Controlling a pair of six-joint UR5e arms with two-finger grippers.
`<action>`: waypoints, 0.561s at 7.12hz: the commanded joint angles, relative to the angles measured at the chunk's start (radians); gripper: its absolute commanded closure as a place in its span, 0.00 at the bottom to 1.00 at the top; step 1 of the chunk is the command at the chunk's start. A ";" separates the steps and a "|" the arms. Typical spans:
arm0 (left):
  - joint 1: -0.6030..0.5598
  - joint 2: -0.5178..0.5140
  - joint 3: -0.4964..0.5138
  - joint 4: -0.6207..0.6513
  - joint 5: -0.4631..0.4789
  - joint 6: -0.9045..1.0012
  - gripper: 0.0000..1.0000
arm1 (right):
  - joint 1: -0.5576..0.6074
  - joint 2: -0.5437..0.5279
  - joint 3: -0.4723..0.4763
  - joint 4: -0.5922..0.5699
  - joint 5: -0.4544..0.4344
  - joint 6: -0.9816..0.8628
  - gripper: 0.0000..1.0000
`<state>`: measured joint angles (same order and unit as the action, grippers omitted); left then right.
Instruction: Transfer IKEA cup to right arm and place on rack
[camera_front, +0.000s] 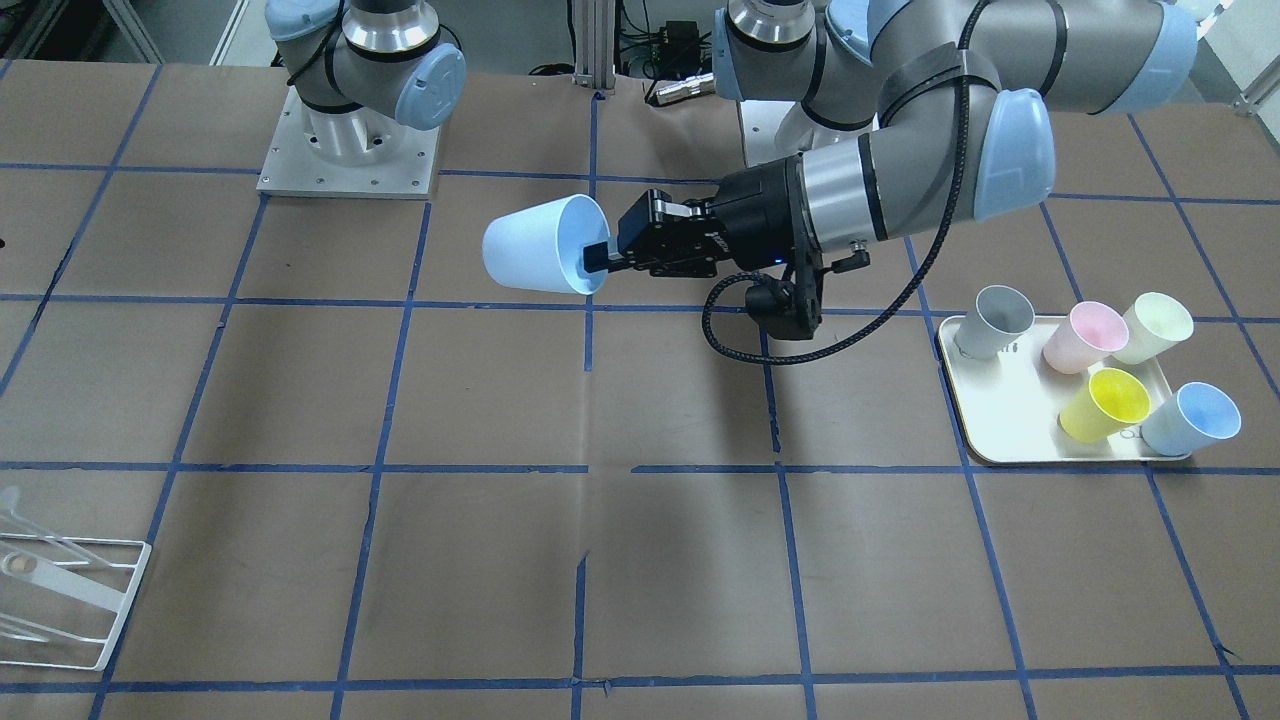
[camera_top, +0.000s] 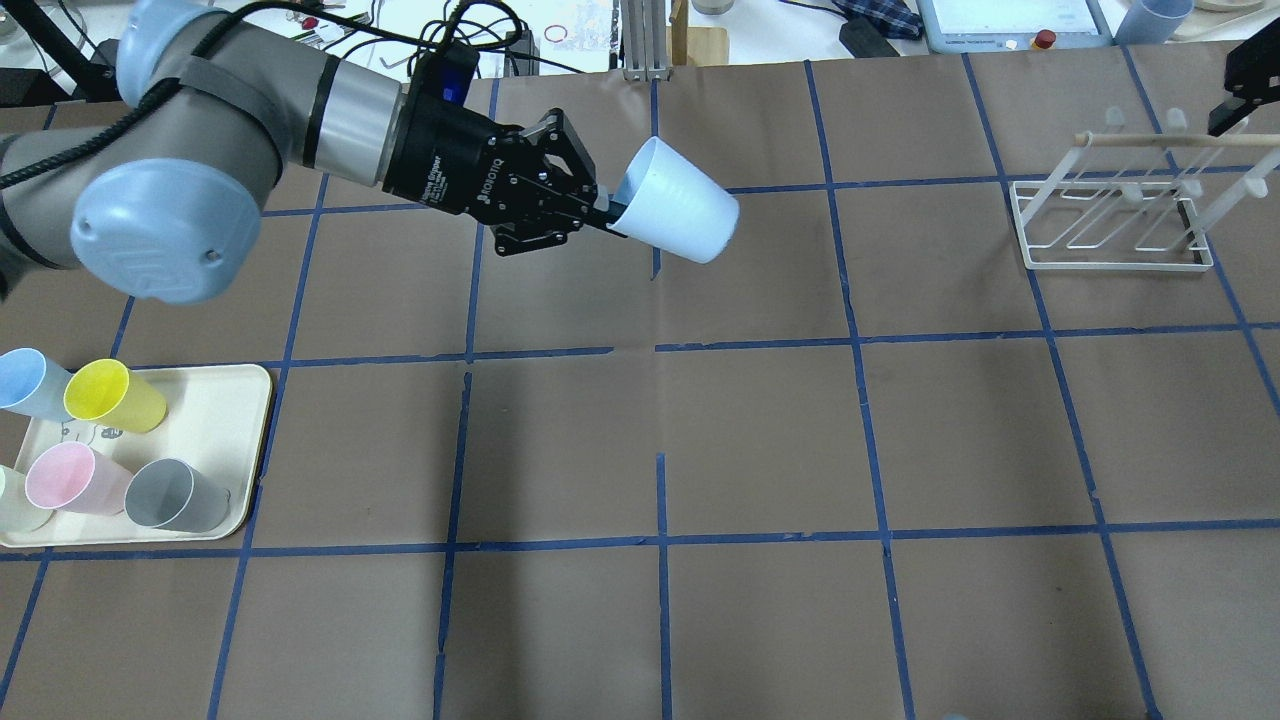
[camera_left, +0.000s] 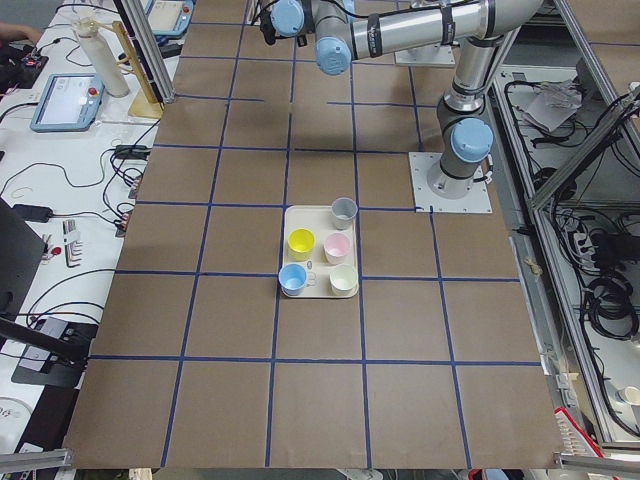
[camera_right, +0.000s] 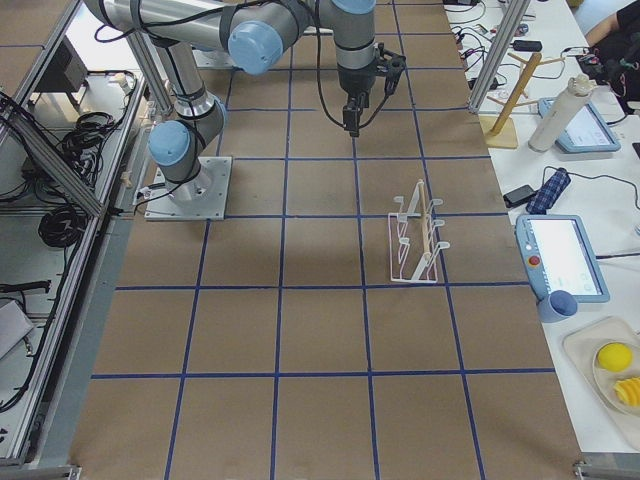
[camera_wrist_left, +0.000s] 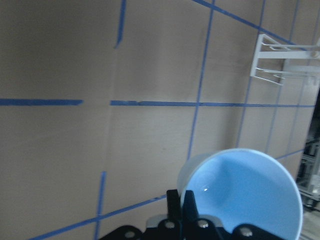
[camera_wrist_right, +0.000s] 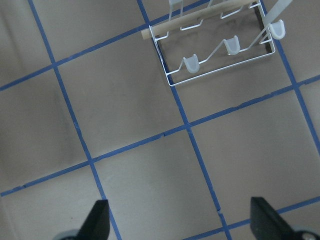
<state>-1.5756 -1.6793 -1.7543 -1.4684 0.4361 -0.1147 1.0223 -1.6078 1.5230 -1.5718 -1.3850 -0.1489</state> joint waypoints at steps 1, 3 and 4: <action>-0.055 -0.007 -0.075 0.035 -0.291 -0.003 1.00 | -0.144 0.028 0.003 0.208 0.227 -0.004 0.00; -0.096 -0.017 -0.208 0.231 -0.413 -0.005 1.00 | -0.197 0.064 0.003 0.448 0.363 0.002 0.00; -0.098 -0.028 -0.264 0.338 -0.412 -0.003 1.00 | -0.197 0.068 0.003 0.580 0.418 0.012 0.00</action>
<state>-1.6635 -1.6964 -1.9462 -1.2579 0.0454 -0.1181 0.8371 -1.5495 1.5263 -1.1469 -1.0396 -0.1464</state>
